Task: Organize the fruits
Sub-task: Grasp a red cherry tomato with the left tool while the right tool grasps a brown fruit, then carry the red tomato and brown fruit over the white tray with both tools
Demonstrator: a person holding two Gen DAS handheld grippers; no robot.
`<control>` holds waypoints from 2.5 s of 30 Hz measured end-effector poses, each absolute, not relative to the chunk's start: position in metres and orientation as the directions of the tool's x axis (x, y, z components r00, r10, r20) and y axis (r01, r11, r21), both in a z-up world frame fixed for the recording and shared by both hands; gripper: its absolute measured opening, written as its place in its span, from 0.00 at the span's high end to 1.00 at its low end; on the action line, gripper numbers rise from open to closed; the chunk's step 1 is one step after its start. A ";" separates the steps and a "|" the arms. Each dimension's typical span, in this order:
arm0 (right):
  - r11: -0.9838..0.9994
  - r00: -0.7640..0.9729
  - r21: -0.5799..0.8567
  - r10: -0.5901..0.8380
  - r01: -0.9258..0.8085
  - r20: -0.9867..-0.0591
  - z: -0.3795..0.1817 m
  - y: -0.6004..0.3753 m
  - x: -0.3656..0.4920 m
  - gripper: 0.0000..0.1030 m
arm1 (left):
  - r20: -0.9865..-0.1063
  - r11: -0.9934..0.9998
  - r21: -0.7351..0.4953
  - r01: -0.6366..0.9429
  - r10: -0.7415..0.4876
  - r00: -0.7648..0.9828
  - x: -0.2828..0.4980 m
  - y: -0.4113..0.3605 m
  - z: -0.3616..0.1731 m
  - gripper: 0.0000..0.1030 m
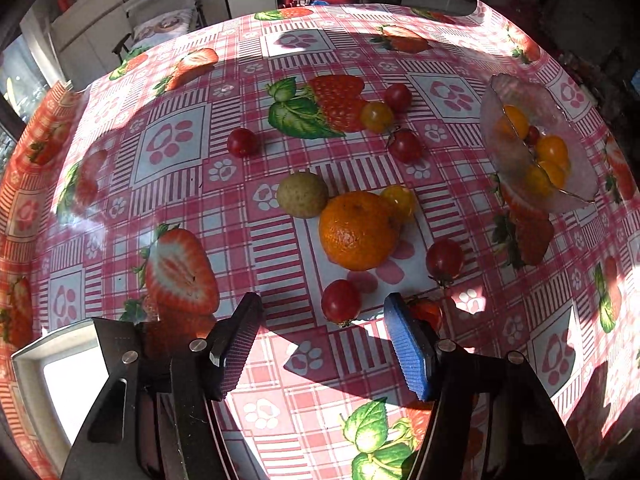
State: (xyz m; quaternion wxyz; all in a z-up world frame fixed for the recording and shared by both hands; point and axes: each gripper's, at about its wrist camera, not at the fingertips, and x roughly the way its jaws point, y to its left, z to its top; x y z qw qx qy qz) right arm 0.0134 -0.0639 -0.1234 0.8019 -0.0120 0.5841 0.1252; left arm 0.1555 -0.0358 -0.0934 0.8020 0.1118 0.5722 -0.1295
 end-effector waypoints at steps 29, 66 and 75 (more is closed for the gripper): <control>0.962 0.257 0.274 0.266 -0.008 -0.929 -0.115 -0.154 0.004 0.70 | -0.968 0.941 -0.096 0.323 -0.165 0.191 0.043 -0.004 -0.085 0.81; 0.914 0.266 0.305 0.374 -0.268 -0.888 -0.060 0.008 0.112 0.70 | -0.918 1.000 -0.020 0.000 -0.019 0.397 0.077 0.175 -0.027 0.81; 0.911 0.243 0.262 0.345 -0.318 -0.907 -0.077 0.049 0.147 0.70 | -0.933 0.998 0.045 -0.033 0.053 0.357 0.107 0.197 -0.057 0.81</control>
